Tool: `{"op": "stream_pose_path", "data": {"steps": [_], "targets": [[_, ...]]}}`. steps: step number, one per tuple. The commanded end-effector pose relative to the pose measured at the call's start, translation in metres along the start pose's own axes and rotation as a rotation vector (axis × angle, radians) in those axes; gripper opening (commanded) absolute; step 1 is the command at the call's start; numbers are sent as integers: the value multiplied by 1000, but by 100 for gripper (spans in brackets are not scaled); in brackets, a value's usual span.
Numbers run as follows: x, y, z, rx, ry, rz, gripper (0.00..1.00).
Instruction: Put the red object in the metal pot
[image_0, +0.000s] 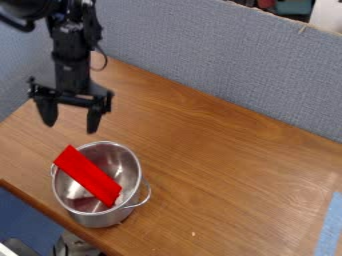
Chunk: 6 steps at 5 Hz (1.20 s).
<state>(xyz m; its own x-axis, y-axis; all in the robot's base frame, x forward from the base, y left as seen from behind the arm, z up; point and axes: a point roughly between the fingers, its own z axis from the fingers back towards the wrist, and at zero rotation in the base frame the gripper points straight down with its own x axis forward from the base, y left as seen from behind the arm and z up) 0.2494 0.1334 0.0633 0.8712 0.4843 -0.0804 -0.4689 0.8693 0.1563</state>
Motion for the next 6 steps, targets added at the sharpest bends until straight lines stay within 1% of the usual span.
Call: {"op": "stream_pose_path", "data": {"steps": [1,2,3,4,5,6], "targets": [[57,-8,10,-63,-50,92,100],[51,-26,34,-61,-74,-27,0],[45,-34,63,-79,-75,-41,100],[31,-57,82,-90,-49,56,0],[10,-96,94,-66,-14,96,0],[-10,-93,68,-54,8,196,0]]}}
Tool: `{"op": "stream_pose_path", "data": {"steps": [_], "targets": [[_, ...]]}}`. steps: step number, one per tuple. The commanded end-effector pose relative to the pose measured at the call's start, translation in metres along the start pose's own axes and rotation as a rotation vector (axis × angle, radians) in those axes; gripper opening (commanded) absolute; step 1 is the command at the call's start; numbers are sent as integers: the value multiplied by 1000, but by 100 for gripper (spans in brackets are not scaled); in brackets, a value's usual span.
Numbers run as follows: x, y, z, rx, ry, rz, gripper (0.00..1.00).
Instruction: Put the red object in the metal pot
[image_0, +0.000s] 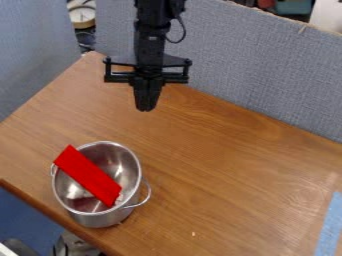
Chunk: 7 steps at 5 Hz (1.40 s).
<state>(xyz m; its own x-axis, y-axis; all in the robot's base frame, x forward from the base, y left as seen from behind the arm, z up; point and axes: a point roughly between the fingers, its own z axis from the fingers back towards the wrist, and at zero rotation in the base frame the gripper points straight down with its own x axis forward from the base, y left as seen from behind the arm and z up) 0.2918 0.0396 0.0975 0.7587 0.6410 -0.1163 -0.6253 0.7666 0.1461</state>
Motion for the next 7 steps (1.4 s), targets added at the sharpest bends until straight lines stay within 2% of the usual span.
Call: {"op": "stream_pose_path", "data": {"steps": [1,2,3,4,5,6,7], "targets": [[37,24,12,-31,-53,59,100],[71,61,5,-44,-50,114,0],[70,77,37,-45,-56,133,0],[55,53,68,-54,-80,99,100],[60,79,51,-64,-133,61,0],[60,80,46,-41,-171,-109,0],[24,77,32,16,-150,-205,100]]}}
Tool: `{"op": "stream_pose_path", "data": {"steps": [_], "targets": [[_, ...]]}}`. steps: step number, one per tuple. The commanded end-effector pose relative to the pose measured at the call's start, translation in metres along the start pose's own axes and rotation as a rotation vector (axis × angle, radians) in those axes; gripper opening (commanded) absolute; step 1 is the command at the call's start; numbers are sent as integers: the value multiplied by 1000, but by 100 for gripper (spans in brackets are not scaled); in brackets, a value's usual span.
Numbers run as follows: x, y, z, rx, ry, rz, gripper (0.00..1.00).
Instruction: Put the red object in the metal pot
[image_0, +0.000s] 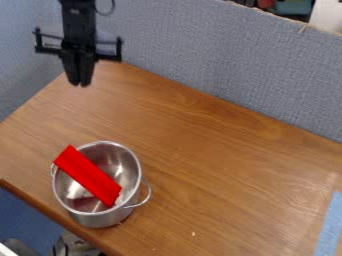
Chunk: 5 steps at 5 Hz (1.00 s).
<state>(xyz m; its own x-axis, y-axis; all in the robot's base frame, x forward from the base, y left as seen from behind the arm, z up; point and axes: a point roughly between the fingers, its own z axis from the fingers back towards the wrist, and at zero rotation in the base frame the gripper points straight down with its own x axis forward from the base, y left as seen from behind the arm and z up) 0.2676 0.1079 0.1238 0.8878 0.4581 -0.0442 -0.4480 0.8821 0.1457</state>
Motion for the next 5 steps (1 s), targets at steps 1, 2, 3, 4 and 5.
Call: {"op": "stream_pose_path", "data": {"steps": [1,2,3,4,5], "targets": [[-27,-1,7,8,-74,-66,0],[-32,-11,16,4,-70,-110,100],[-34,-22,20,10,-50,-153,100],[-54,-63,34,40,-34,-311,100],[-32,-97,-10,89,-12,-554,100]]}}
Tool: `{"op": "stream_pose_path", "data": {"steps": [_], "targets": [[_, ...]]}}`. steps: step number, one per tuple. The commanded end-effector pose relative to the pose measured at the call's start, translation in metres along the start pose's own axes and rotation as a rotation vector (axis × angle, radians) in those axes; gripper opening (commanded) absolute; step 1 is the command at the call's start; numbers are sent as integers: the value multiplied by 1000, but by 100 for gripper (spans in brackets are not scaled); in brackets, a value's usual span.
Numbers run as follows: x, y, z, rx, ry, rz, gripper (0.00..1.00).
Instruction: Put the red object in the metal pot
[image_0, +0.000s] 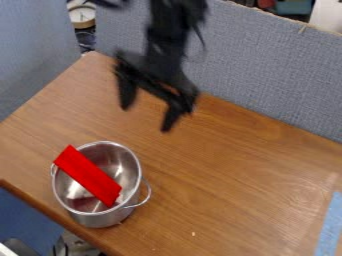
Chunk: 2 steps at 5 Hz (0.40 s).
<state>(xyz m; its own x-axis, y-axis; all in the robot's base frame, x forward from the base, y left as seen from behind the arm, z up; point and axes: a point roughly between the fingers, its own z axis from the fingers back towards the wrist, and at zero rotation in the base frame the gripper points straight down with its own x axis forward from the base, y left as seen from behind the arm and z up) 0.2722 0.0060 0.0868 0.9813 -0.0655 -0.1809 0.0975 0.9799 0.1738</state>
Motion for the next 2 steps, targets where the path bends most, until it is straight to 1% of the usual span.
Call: {"op": "stream_pose_path", "data": {"steps": [1,2], "targets": [[29,2,-31,4,-48,-129,100],[-2,24,-6,-10,-87,-132,100]]}}
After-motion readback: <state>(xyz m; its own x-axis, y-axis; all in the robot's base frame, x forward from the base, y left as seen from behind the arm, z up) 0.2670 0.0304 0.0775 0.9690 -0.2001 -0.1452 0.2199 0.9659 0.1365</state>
